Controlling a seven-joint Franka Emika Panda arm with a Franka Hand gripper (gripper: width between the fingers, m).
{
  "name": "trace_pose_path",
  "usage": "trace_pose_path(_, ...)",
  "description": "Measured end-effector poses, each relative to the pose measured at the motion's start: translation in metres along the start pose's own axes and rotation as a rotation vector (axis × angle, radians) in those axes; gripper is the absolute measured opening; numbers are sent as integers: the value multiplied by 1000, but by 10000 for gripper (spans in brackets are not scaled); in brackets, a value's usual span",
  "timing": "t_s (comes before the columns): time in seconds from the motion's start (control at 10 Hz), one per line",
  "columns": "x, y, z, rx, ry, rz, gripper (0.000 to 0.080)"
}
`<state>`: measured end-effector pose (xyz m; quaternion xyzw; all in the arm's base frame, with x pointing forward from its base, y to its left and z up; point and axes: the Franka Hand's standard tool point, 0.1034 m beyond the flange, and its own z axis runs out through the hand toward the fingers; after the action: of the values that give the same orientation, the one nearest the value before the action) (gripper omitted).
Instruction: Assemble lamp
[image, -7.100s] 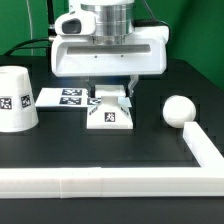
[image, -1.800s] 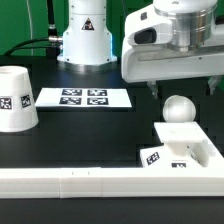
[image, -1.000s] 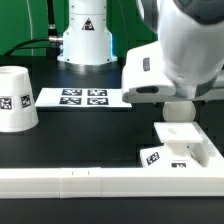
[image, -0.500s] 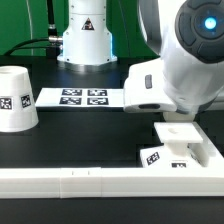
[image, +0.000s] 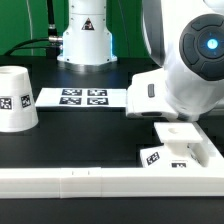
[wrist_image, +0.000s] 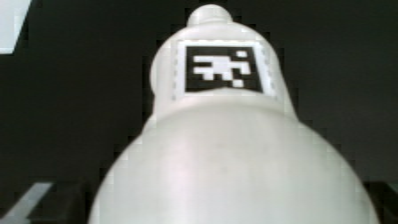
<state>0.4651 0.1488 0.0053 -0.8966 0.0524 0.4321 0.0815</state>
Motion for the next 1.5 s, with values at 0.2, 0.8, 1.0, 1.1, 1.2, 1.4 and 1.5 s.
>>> trace_pose_path(0.2, 0, 0, 0, 0, 0, 0, 575)
trace_pose_path(0.8, -28, 10, -57, 29, 49, -126, 575)
trace_pose_path(1.0, -48, 18, -103, 43, 111, -211, 576)
trace_pose_path(1.1, -45, 20, -110, 49, 142, -211, 576)
trace_pose_path(1.2, -40, 19, -106, 47, 168, -210, 576)
trace_pose_path(1.4, -36, 18, -108, 48, 200, -208, 576)
trace_pose_path(1.5, -28, 18, -114, 49, 293, -202, 576)
